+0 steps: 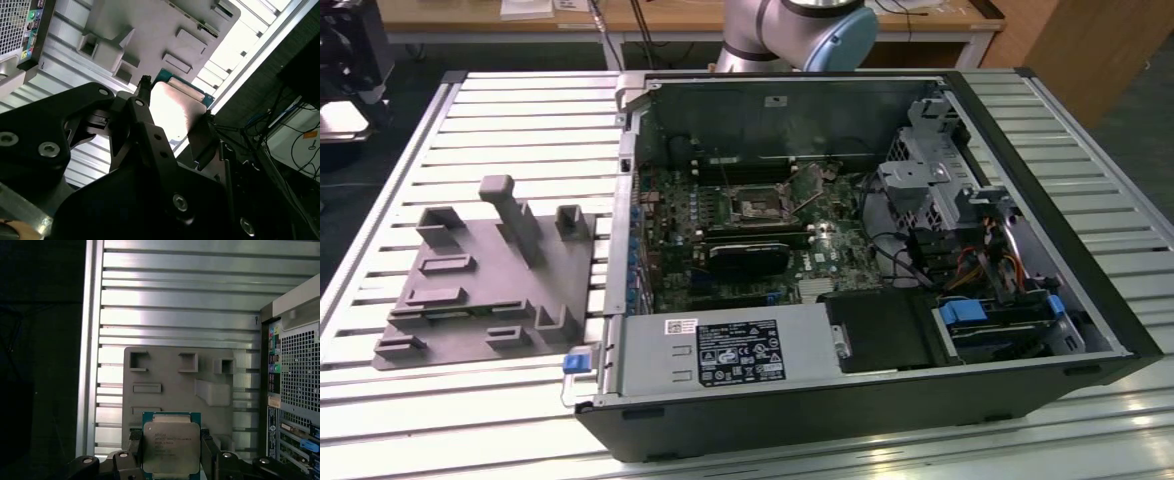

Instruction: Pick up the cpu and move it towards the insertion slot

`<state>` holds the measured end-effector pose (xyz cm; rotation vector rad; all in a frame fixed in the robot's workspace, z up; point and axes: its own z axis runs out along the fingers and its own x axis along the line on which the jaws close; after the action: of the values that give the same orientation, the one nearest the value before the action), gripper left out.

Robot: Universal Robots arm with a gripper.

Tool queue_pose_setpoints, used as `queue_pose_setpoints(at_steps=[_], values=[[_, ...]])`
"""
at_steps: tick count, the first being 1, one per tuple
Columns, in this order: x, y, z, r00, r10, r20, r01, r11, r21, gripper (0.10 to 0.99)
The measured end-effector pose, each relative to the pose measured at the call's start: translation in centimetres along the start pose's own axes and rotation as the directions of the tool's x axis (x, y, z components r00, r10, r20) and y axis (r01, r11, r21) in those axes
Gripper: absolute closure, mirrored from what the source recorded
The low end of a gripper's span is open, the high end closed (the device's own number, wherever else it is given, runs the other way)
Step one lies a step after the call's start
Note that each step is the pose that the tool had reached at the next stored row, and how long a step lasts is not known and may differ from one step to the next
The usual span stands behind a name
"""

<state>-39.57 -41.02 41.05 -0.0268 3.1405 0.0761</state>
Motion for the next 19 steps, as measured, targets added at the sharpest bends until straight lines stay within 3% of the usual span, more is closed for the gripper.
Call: queue_pose_setpoints(at_steps=[8,19], values=[[-0.84,-0.01,0.0,1.0,0.0,0.0,0.0,1.0,0.0,0.541],[-2.66,-0.05,0.0,1.0,0.0,-0.0001,0.0,1.0,0.0,0.541]])
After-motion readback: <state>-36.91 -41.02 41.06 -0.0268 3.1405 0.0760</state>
